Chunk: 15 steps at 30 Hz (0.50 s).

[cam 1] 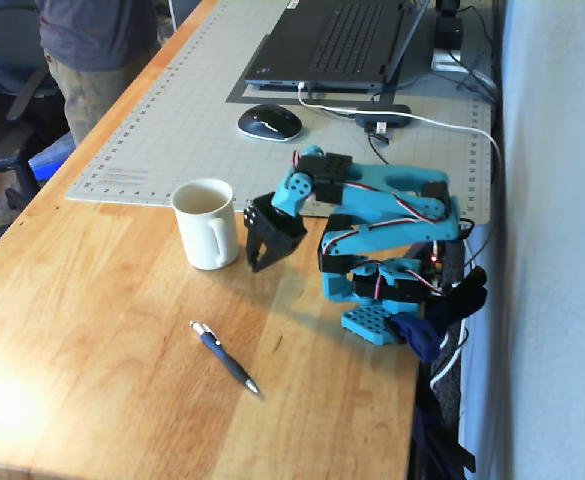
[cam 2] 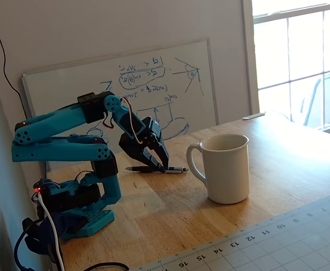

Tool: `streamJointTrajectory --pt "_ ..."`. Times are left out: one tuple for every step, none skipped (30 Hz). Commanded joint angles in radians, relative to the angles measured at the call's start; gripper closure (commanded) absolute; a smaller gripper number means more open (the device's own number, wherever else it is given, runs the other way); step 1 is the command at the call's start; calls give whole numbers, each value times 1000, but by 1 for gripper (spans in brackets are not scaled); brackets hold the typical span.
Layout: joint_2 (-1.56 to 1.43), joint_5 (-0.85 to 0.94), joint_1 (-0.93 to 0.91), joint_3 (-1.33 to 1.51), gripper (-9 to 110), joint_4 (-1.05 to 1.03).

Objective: Grasp a pen and put it in a mug.

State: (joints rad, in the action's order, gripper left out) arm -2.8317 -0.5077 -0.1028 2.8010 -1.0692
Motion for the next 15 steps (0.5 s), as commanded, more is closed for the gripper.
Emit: streamJointTrajectory --pt "163 -221 6 -184 101 35" --pt "201 -276 6 -213 101 41" --pt "239 -331 6 -244 101 49" --pt "276 -391 8 -275 101 61" --pt "310 -449 8 -304 101 74" --pt "341 -511 17 -334 101 86" --pt "373 -572 31 -362 101 98" --pt "405 -635 49 -388 101 110" --pt "436 -703 74 -411 101 123" --pt "468 -770 101 -433 101 135" --pt "497 -844 130 -454 100 147" --pt "526 -916 160 -476 99 160" --pt "554 -989 190 -494 97 170" --pt "581 -1062 225 -512 95 181" --pt "607 -1131 261 -531 93 192"
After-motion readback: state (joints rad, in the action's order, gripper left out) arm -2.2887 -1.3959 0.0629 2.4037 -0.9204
